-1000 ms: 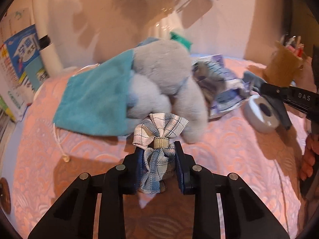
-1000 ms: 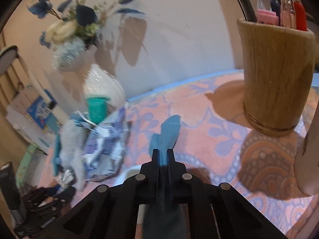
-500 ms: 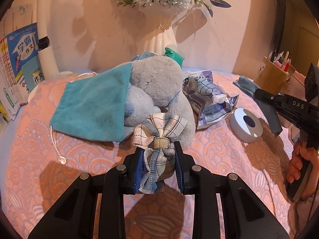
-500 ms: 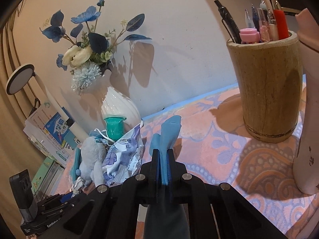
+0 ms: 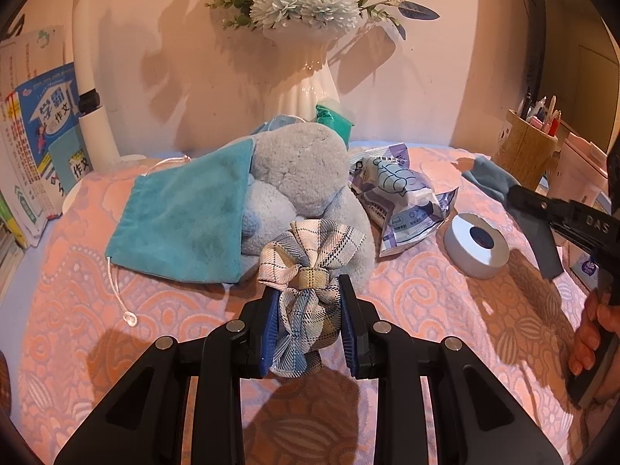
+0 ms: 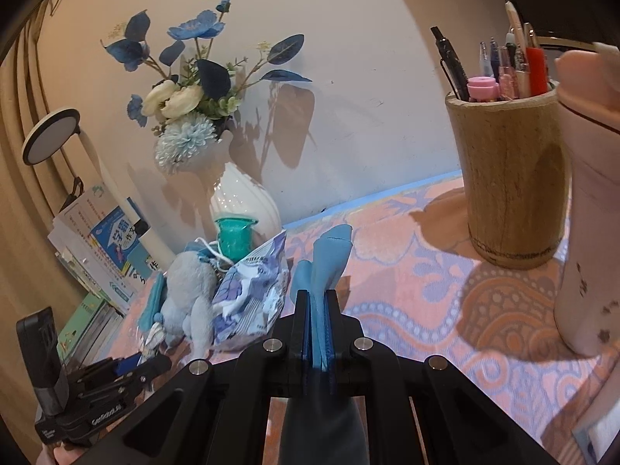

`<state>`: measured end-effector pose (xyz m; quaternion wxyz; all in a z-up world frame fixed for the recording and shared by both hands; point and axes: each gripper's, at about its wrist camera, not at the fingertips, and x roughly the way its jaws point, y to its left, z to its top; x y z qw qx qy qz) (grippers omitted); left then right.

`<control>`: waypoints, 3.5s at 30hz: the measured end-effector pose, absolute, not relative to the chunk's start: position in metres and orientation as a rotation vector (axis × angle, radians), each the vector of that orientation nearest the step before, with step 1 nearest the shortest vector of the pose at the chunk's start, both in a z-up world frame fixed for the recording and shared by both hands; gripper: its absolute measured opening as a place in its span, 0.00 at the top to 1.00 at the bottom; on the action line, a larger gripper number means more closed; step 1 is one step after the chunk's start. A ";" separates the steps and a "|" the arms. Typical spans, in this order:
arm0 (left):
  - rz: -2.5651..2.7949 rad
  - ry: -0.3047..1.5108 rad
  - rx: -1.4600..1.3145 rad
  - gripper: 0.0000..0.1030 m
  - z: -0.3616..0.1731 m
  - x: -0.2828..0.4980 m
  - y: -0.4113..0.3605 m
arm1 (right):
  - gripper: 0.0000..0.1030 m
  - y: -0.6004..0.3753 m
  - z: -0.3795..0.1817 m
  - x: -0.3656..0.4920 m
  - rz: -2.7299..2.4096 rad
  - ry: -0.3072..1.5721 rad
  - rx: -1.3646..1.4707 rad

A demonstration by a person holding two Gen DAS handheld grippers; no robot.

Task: Organize soft objects
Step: 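Carry the bow and cloth to the glass bowl and release both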

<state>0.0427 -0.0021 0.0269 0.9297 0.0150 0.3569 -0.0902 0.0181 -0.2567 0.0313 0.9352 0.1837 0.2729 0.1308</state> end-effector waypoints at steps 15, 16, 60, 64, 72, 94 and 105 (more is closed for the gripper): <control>-0.200 0.689 0.028 0.76 0.035 0.018 -0.012 | 0.94 -0.278 0.025 -0.068 0.274 0.508 0.538; -0.211 0.695 0.022 0.76 0.034 0.014 -0.014 | 0.94 -0.280 0.025 -0.074 0.275 0.498 0.552; -0.819 0.678 0.121 0.76 0.114 -0.026 -0.298 | 0.94 -0.478 0.108 -0.165 0.125 0.193 0.722; -0.853 0.678 0.101 0.76 0.125 -0.017 -0.321 | 0.94 -0.498 0.123 -0.150 0.101 0.206 0.695; -0.898 0.641 0.110 0.76 0.145 0.005 -0.368 | 0.94 -0.538 0.141 -0.103 0.083 0.261 0.654; -0.858 0.632 0.121 0.14 0.136 0.038 -0.404 | 0.11 -0.591 0.104 -0.024 -0.017 0.560 0.645; -0.852 0.665 0.168 0.14 0.134 0.034 -0.409 | 0.11 -0.580 0.110 -0.040 -0.058 0.585 0.643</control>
